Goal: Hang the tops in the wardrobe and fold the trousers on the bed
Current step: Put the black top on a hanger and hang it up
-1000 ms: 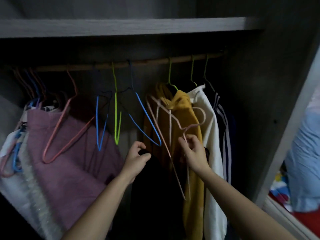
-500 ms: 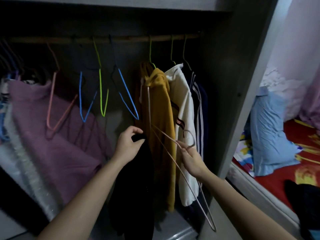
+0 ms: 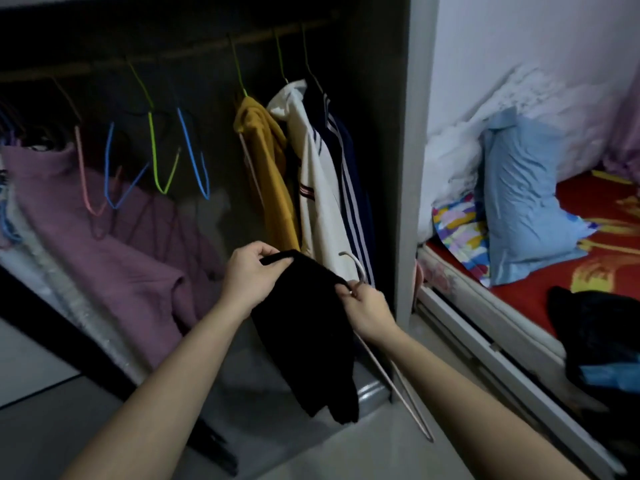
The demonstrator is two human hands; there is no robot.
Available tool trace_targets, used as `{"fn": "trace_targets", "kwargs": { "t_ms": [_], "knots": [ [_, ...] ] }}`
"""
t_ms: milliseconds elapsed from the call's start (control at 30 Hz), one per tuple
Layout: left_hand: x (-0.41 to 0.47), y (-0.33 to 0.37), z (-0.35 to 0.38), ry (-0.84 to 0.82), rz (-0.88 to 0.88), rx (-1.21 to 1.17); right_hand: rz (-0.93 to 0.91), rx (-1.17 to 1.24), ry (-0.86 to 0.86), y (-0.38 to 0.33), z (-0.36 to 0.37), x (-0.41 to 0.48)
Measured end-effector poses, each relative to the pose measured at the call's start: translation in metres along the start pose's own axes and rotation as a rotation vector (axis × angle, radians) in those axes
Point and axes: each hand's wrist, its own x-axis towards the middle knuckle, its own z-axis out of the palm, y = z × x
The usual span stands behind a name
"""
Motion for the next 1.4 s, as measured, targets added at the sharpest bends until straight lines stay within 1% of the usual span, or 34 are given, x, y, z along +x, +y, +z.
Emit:
{"fn": "trace_targets", "kwargs": {
  "t_ms": [67, 100, 200, 300, 367, 433, 533, 633, 767, 833, 933, 1000, 1067, 1100, 1167, 1233, 1300, 1333, 1400],
  "knots": [
    [-0.019, -0.002, 0.008, -0.083, 0.003, 0.097, 0.058, -0.034, -0.019, 0.016, -0.01, -0.013],
    [-0.027, -0.002, 0.013, -0.099, 0.028, 0.16, 0.081, -0.051, -0.03, 0.023, -0.014, -0.021],
    [-0.04, -0.004, 0.025, -0.07, 0.112, 0.326, 0.118, -0.036, -0.026, 0.037, -0.025, -0.043],
    [-0.041, -0.011, 0.04, -0.069, 0.109, 0.378, 0.082, 0.012, 0.061, 0.039, -0.05, -0.061],
    [-0.038, -0.02, 0.049, -0.068, 0.09, 0.335, 0.064, -0.001, 0.115, 0.035, -0.072, -0.073],
    [-0.031, -0.029, 0.054, -0.072, 0.062, 0.29, 0.042, -0.008, 0.125, 0.027, -0.096, -0.084],
    [-0.017, -0.039, 0.055, -0.066, 0.012, 0.269, 0.006, -0.029, 0.076, 0.004, -0.125, -0.096],
    [-0.006, -0.04, 0.053, -0.079, -0.015, 0.22, -0.011, -0.05, -0.028, -0.021, -0.142, -0.104],
    [-0.001, -0.028, 0.052, -0.193, 0.028, 0.117, -0.013, -0.074, -0.097, -0.039, -0.135, -0.102],
    [-0.004, -0.016, 0.052, -0.233, 0.073, 0.07, -0.005, -0.122, -0.09, -0.04, -0.119, -0.092],
    [-0.014, 0.013, 0.051, -0.285, 0.136, -0.034, 0.021, -0.162, -0.129, -0.034, -0.083, -0.071],
    [-0.019, 0.03, 0.049, -0.335, 0.154, -0.148, 0.091, -0.074, -0.111, -0.027, -0.059, -0.059],
    [-0.016, 0.038, 0.042, -0.355, 0.176, -0.222, 0.17, 0.161, -0.053, -0.024, -0.044, -0.052],
    [-0.013, 0.04, 0.037, -0.352, 0.183, -0.246, 0.18, 0.267, -0.007, -0.026, -0.043, -0.05],
    [-0.001, 0.035, 0.024, -0.363, 0.161, -0.244, 0.12, 0.373, 0.068, -0.033, -0.048, -0.046],
    [0.013, 0.027, 0.013, -0.335, 0.174, -0.151, 0.016, 0.402, 0.08, -0.042, -0.056, -0.042],
    [0.023, 0.019, 0.004, -0.216, 0.279, 0.039, -0.064, 0.432, 0.068, -0.049, -0.058, -0.041],
    [0.025, 0.019, 0.0, -0.16, 0.338, 0.114, -0.079, 0.457, 0.072, -0.051, -0.057, -0.041],
    [0.029, 0.02, -0.004, -0.105, 0.4, 0.136, -0.059, 0.527, 0.061, -0.05, -0.052, -0.043]
  ]
}}
